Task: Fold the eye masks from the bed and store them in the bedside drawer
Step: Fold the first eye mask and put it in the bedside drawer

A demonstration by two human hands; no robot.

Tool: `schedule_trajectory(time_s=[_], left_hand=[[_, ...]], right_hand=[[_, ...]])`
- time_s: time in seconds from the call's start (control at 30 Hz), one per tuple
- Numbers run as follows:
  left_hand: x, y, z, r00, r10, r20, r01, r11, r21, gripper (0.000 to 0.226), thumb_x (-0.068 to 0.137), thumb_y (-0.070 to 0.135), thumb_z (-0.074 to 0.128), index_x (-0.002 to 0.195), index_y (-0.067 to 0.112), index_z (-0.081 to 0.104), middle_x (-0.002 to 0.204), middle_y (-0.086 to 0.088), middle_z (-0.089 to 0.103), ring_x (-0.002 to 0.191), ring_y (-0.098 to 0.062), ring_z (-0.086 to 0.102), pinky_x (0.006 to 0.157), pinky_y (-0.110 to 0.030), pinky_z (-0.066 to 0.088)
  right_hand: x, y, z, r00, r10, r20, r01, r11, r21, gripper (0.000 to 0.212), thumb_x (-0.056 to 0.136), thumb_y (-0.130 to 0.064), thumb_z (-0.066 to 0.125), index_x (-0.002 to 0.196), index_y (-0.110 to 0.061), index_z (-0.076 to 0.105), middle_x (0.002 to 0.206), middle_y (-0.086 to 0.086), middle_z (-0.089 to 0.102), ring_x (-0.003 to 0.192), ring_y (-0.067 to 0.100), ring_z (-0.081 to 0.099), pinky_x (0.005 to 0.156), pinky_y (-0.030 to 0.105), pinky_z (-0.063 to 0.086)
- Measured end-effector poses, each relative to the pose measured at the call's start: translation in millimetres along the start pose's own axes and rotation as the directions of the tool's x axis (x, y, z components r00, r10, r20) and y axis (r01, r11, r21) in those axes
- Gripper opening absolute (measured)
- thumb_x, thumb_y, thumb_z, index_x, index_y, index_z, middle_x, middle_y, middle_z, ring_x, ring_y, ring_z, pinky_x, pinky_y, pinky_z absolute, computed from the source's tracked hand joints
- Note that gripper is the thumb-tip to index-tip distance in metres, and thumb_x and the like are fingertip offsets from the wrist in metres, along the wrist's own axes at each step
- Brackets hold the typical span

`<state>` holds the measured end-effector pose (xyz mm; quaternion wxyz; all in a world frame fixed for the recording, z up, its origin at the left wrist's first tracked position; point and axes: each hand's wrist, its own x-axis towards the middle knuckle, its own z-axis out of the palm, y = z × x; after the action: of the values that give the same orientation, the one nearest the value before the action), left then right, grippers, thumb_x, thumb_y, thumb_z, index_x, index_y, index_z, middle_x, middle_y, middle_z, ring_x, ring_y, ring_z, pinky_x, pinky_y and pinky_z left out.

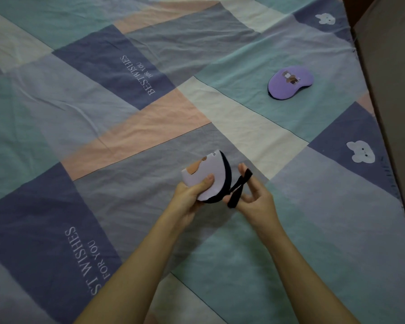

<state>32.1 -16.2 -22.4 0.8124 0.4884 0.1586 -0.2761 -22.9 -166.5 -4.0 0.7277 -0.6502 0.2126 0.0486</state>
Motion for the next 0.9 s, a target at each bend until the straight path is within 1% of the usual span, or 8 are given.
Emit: schedule_trajectory(time_s=[0.07,0.17,0.3,0.53,0.67,0.77,0.83,0.9], left_hand=[[-3.5,2.8,-0.3,0.998,-0.008,0.067,0.0,0.992,0.124,0.046,0.082,0.021,0.067,0.126,0.013,0.059,0.115,-0.009,0.071,0.103,-0.023,0.068,0.077,-0.031,0.058],[-9.1,3.8,-1.5,0.994,-0.005,0.11,-0.03,0.95,0.311,0.036,0.079,0.017,0.073,0.115,0.015,0.067,0.105,-0.007,0.074,0.095,-0.022,0.07,0.074,-0.029,0.057],[-18.1,8.5,-1.1,0.979,-0.044,0.201,-0.044,0.909,0.414,0.036,0.077,0.009,0.074,0.112,0.018,0.069,0.102,-0.002,0.075,0.095,-0.018,0.071,0.079,-0.026,0.055],[-26.0,12.8,5.0,0.951,-0.089,0.295,-0.072,0.867,0.494,0.036,0.081,0.002,0.071,0.116,0.013,0.069,0.108,-0.006,0.074,0.101,-0.019,0.069,0.084,-0.028,0.055],[-28.9,7.2,7.0,0.952,-0.103,0.287,-0.041,0.89,0.454,0.031,0.089,0.021,0.066,0.119,0.012,0.067,0.111,-0.011,0.072,0.106,-0.027,0.067,0.094,-0.042,0.052],[-30.1,7.9,16.4,0.982,-0.12,0.148,0.068,0.947,0.313,0.047,0.084,0.043,0.061,0.111,0.006,0.069,0.105,-0.01,0.073,0.1,-0.024,0.069,0.09,-0.036,0.054],[-27.3,7.6,20.2,0.994,-0.084,0.064,0.054,0.927,0.372,0.036,0.073,0.03,0.079,0.099,0.007,0.069,0.09,-0.006,0.074,0.086,-0.02,0.07,0.076,-0.03,0.057],[-27.1,6.3,20.6,0.998,-0.047,0.039,0.025,0.897,0.441,0.032,0.07,0.008,0.081,0.098,0.005,0.067,0.088,-0.011,0.073,0.08,-0.021,0.07,0.074,-0.034,0.058]], right_hand=[[-5.3,-0.3,0.4,0.996,-0.012,0.093,0.018,0.998,-0.061,0.084,0.062,0.001,0.082,0.134,-0.025,0.047,0.115,-0.027,0.065,0.106,0.001,0.064,0.075,0.018,0.054],[-9.8,-4.3,-0.4,0.998,-0.011,0.068,0.015,0.998,-0.053,0.087,0.058,-0.007,0.081,0.135,-0.022,0.044,0.121,-0.014,0.062,0.109,0.003,0.063,0.076,0.019,0.055],[-10.1,-14.8,-3.0,0.997,-0.023,0.068,0.033,0.988,-0.149,0.083,0.058,-0.015,0.084,0.131,-0.024,0.046,0.11,-0.004,0.066,0.094,0.003,0.068,0.076,0.023,0.057],[-5.2,-21.9,-7.7,0.992,-0.047,0.115,0.098,0.867,-0.488,0.043,0.051,-0.035,0.077,0.087,-0.026,0.056,0.074,-0.005,0.066,0.068,0.015,0.065,0.063,0.045,0.058],[-0.8,-21.2,-10.3,0.99,-0.017,0.138,0.09,0.838,-0.538,0.035,0.053,-0.037,0.072,0.08,-0.027,0.053,0.068,-0.002,0.067,0.062,0.019,0.065,0.055,0.046,0.056],[-2.8,-21.0,-9.5,0.991,0.0,0.134,0.084,0.779,-0.622,0.039,0.05,-0.043,0.067,0.081,-0.027,0.048,0.065,-0.004,0.061,0.063,0.02,0.062,0.055,0.041,0.054],[-5.8,-18.0,-8.0,0.991,0.007,0.135,0.086,0.739,-0.669,0.039,0.051,-0.045,0.064,0.079,-0.026,0.044,0.062,-0.006,0.057,0.06,0.017,0.056,0.054,0.038,0.049],[-8.7,-15.5,-5.4,0.991,0.033,0.131,0.049,0.816,-0.577,0.034,0.056,-0.036,0.066,0.08,-0.025,0.047,0.064,-0.007,0.057,0.06,0.016,0.054,0.052,0.035,0.047]])
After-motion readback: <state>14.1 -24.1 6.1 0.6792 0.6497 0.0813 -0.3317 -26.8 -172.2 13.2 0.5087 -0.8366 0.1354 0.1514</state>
